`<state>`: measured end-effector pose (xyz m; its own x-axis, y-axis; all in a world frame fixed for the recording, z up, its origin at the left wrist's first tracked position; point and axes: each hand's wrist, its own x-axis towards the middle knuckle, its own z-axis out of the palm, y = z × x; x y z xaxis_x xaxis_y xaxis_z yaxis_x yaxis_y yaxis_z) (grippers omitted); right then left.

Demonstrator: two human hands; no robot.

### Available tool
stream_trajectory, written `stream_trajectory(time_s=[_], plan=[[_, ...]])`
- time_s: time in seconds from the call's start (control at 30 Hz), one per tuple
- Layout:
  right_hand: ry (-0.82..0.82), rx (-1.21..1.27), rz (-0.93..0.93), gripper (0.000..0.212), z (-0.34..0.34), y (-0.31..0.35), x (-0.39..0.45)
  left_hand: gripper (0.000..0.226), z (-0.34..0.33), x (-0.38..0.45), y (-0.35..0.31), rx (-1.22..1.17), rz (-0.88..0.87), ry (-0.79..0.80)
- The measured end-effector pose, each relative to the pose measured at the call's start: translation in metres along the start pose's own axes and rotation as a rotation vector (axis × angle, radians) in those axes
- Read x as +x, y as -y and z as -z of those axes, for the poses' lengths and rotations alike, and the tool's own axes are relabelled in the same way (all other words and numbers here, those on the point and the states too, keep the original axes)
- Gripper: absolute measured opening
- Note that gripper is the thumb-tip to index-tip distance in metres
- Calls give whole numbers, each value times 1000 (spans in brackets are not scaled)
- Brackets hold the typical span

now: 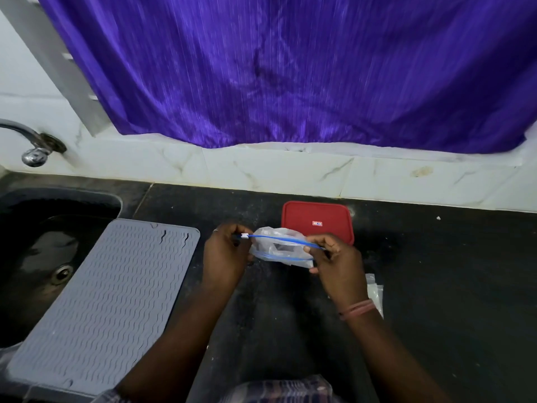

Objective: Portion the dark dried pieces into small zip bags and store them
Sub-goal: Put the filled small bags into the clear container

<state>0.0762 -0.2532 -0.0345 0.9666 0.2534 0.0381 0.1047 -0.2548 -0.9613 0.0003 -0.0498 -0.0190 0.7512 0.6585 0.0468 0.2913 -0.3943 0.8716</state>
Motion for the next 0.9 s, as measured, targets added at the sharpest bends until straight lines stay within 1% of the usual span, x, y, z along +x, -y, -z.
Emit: stream_trajectory(time_s=[0.03,0.07,0.13,0.17,0.2,0.23,0.27,0.33,0.4,0.47,0.53,0.57,0.63,0.67,0.7,0.77,0.8,0.83,0.87,0.9], plan=[[23,-28,59,26,-1,0,-2,18,0,2,0,-112,84,-2],[58,-63,130,30,0,-1,-4,21,0,5,-1,-301,232,14],[148,-86,241,43,1,-5,-6,24,1,12,-5,-711,592,79],[196,-83,270,52,2,-8,-6,24,2,16,-2,-807,690,81],[230,-76,277,59,0,-9,-6,24,3,16,-2,-843,728,74],[249,-35,251,63,-3,-8,-7,24,4,17,-2,-857,728,79],[239,34,181,63,-7,-7,-7,23,5,15,-4,-878,708,92],[143,258,-74,52,-14,0,-6,24,4,10,-6,-933,655,153],[53,479,-302,36,-15,6,-1,30,3,6,-6,-965,567,268],[20,631,-418,27,-10,12,2,35,4,3,-3,-852,422,382],[-10,689,-465,25,-7,13,3,33,4,-2,7,-655,297,448],[-18,714,-482,25,-7,13,3,33,2,-4,15,-629,318,474],[-11,739,-503,24,-7,13,4,33,-2,-13,28,-693,478,547],[4,726,-511,24,-6,13,5,35,-4,-16,31,-733,535,573],[29,681,-528,23,-7,14,5,38,-8,-18,35,-767,555,576],[88,476,-523,23,-6,13,4,38,-14,-18,37,-828,538,520],[104,309,-452,25,-5,12,3,36,-15,-17,35,-821,522,480],[109,134,-338,27,-4,13,3,32,-15,-15,33,-768,500,446],[117,-2,-224,29,-3,15,2,28,-15,-12,32,-697,476,428],[137,-79,-150,32,-3,16,2,25,-14,-10,31,-627,441,422]])
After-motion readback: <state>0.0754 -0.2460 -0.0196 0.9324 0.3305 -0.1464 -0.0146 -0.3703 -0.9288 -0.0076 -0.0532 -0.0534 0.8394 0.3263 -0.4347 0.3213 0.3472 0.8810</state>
